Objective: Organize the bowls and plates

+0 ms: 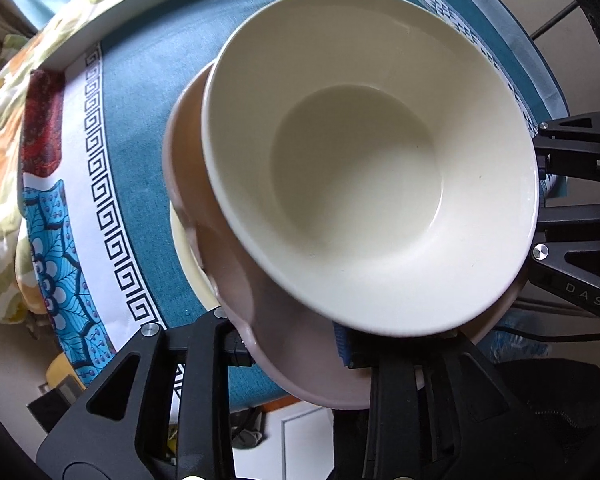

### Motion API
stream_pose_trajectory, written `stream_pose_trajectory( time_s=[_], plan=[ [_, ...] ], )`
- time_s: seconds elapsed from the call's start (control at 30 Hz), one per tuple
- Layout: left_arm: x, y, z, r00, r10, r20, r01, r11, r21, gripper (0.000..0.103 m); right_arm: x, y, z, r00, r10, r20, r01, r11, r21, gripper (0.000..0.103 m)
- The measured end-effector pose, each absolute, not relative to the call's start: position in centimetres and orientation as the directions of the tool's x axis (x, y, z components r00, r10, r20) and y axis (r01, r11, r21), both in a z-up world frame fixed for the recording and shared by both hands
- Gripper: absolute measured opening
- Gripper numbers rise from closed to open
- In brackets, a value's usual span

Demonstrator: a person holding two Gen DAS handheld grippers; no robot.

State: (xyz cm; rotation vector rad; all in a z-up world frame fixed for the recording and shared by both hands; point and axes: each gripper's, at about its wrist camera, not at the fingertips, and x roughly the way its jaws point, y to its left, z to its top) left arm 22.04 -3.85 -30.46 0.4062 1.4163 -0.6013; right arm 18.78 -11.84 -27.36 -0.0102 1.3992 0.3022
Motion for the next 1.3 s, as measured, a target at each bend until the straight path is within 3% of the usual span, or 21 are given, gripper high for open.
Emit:
stream_pose_trajectory(
  time_s=[0.2, 0.33, 0.53, 0.67, 0.9, 1.13, 1.3],
  plan=[
    [23.2, -4.2, -30.6, -0.044, -0.158, -0.986, 0.619, 0.770, -0.151, 0.037, 19.4, -11.5, -27.4, 0.073, 0.204, -0.976, -0.225, 0.957, 0.183, 0.019],
    [23.6, -4.6, -30.6, -0.111, -0.170, -0.979, 0.615, 0.762, -0.202, 0.049, 19.5, -11.5, -27.4, 0.039, 0.213, -0.976, -0.210, 0.957, 0.200, 0.021],
    [24.4, -4.4, -30.3, -0.145, -0.169, -0.975, 0.599, 0.769, -0.223, 0.050, 19.6, -10.8, -27.3, 0.016, 0.206, -0.978, -0.214, 0.957, 0.198, 0.028],
    [24.5, -3.7, -29.8, -0.169, -0.180, -0.969, 0.576, 0.780, -0.245, 0.051, 19.3, -10.5, -26.7, 0.018, 0.209, -0.978, -0.223, 0.954, 0.200, 0.042],
    [23.3, -2.8, -29.1, -0.169, -0.199, -0.965, 0.567, 0.782, -0.260, 0.054, 18.8, -10.6, -26.4, 0.033, 0.183, -0.982, -0.216, 0.961, 0.172, 0.042],
    [22.6, -2.0, -27.5, -0.144, -0.198, -0.970, 0.580, 0.777, -0.245, 0.068, 18.1, -11.4, -25.4, 0.049, 0.168, -0.985, -0.194, 0.968, 0.156, 0.043],
    [21.8, -1.1, -26.1, -0.112, -0.198, -0.974, 0.583, 0.780, -0.225, 0.069, 17.3, -11.7, -24.2, 0.076, 0.163, -0.984, -0.185, 0.972, 0.147, 0.043]
  ],
)
